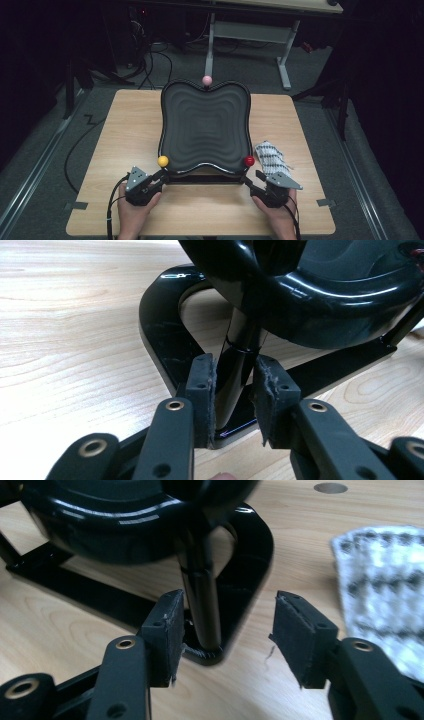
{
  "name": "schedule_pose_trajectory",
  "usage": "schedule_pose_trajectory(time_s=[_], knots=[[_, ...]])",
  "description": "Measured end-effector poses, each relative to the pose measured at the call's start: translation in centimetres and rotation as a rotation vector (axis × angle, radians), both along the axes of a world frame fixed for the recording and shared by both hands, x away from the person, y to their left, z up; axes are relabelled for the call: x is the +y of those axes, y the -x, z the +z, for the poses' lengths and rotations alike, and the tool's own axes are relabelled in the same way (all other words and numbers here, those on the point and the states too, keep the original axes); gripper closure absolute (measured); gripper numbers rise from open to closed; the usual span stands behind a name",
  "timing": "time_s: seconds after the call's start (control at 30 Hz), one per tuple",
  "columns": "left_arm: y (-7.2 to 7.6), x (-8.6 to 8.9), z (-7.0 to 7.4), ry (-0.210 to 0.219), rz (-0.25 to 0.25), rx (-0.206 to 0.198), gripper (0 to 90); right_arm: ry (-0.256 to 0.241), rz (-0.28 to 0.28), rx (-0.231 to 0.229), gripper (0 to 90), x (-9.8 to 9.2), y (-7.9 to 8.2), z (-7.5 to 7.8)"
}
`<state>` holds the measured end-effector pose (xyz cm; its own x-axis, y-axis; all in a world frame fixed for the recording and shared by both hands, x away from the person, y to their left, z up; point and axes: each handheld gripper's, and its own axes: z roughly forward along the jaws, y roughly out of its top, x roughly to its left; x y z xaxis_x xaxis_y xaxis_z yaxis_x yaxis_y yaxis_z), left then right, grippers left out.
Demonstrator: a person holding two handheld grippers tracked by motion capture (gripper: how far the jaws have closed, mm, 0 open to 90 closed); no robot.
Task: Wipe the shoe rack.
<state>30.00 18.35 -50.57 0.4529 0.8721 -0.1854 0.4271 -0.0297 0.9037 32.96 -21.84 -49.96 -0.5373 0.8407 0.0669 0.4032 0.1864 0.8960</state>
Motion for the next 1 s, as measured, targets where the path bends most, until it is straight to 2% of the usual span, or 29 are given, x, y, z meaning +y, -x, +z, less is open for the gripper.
schedule_pose_trajectory(time_s=[0.13,0.17,0.2,0.43,0.6,0.7,0.73,0.9,1.0], knots=[[-0.1,0.0,-0.1,0.017,0.001,-0.001,69.8,-0.005,-0.007,-0.018,62.2,1.2,-0.5,-0.1],[-0.1,0.0,-0.1,0.017,0.001,-0.001,69.9,-0.008,-0.004,-0.024,69.5,1.4,-0.5,-0.2],[0.0,-0.3,0.0,-0.004,0.002,-0.011,70.2,-0.014,-0.002,-0.025,73.0,1.5,-0.5,-0.2],[-0.2,-0.6,0.1,-0.035,0.028,-0.021,71.9,-0.042,-0.025,-0.037,73.6,1.8,-1.2,-0.6],[-1.1,0.0,0.0,-0.009,0.066,-0.015,71.5,-0.049,-0.032,-0.043,73.6,2.7,-2.3,-0.6],[-1.6,0.3,0.0,-0.003,0.071,-0.014,71.2,-0.055,-0.036,-0.042,73.5,3.1,-3.0,-0.6],[-2.2,0.5,0.0,-0.008,0.078,-0.016,71.3,-0.054,-0.039,-0.049,73.6,3.5,-3.8,-0.7],[-3.9,0.9,0.3,-0.041,0.11,-0.013,72.3,-0.047,-0.055,-0.059,73.9,4.6,-5.4,-0.7],[-4.9,1.3,0.2,-0.035,0.127,-0.019,72.4,-0.046,-0.057,-0.065,74.0,5.1,-6.2,-0.7]])
